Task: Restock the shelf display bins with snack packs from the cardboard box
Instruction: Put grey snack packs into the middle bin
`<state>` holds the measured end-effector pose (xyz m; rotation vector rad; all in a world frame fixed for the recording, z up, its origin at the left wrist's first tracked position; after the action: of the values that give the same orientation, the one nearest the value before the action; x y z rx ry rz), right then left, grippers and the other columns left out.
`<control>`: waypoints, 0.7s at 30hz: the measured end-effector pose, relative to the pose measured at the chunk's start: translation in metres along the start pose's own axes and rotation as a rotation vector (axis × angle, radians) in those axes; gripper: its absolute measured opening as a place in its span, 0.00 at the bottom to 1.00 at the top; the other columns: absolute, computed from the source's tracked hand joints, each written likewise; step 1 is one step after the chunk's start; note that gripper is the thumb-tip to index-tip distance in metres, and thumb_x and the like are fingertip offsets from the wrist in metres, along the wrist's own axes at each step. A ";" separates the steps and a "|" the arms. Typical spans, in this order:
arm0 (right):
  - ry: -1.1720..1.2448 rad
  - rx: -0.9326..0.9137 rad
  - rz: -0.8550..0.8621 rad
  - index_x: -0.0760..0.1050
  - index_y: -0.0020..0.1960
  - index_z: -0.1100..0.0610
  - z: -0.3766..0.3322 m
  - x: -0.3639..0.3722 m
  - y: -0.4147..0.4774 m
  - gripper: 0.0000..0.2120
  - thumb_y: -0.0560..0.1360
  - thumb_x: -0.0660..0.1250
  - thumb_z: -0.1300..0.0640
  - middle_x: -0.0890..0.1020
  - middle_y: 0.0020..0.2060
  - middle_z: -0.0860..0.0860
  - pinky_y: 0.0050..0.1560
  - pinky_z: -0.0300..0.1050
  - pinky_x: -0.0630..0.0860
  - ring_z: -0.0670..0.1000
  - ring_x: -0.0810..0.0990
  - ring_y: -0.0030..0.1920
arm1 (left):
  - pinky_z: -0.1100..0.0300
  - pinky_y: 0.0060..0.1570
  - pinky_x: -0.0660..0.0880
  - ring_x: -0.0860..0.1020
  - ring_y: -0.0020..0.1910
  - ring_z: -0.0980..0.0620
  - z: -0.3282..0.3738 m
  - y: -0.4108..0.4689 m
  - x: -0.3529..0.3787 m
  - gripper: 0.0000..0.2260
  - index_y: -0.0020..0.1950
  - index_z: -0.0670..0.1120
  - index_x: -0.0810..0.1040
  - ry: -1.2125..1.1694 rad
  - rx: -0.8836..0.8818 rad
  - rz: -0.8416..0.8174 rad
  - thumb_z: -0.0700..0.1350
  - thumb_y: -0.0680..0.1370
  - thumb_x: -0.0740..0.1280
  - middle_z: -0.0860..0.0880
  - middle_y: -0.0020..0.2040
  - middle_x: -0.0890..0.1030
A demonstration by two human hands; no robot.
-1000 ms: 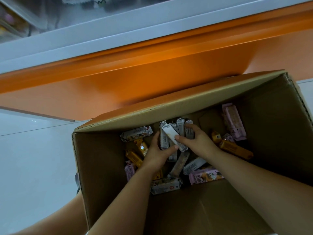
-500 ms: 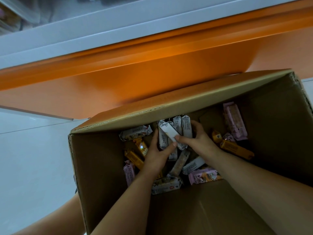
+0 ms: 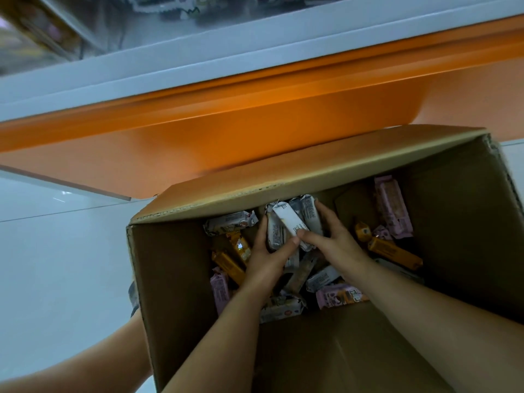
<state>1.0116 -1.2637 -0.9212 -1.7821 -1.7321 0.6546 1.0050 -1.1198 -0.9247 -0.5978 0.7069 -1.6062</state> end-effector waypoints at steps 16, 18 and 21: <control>-0.146 -0.393 0.010 0.63 0.71 0.41 -0.104 0.004 -0.139 0.31 0.73 0.71 0.54 0.76 0.61 0.43 0.62 0.49 0.75 0.45 0.78 0.59 | 0.44 0.63 0.73 0.78 0.61 0.52 0.100 -0.135 0.005 0.26 0.64 0.69 0.67 -0.041 0.436 -0.155 0.50 0.73 0.74 0.55 0.62 0.79; -0.186 -0.482 0.020 0.62 0.72 0.41 -0.123 0.006 -0.166 0.32 0.72 0.72 0.53 0.74 0.64 0.43 0.63 0.51 0.74 0.45 0.76 0.62 | 0.44 0.65 0.71 0.76 0.64 0.51 0.117 -0.162 0.006 0.29 0.71 0.61 0.65 -0.019 0.558 -0.190 0.50 0.73 0.73 0.52 0.65 0.77; -0.233 -0.602 0.049 0.60 0.74 0.42 -0.153 0.009 -0.207 0.34 0.73 0.71 0.53 0.71 0.66 0.39 0.63 0.45 0.74 0.40 0.73 0.63 | 0.47 0.67 0.70 0.73 0.66 0.54 0.142 -0.199 0.004 0.32 0.74 0.59 0.60 -0.013 0.688 -0.184 0.50 0.74 0.72 0.55 0.68 0.74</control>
<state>0.9678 -1.2626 -0.6669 -2.2173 -2.2182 0.3902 0.9732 -1.1217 -0.6828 -0.1664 0.0591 -1.8733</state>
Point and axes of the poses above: each hand's wrist, its own y-axis towards the middle knuckle, its own x-axis out of the palm, z = x × y, the point moved 5 cm from there along y, towards the middle knuckle
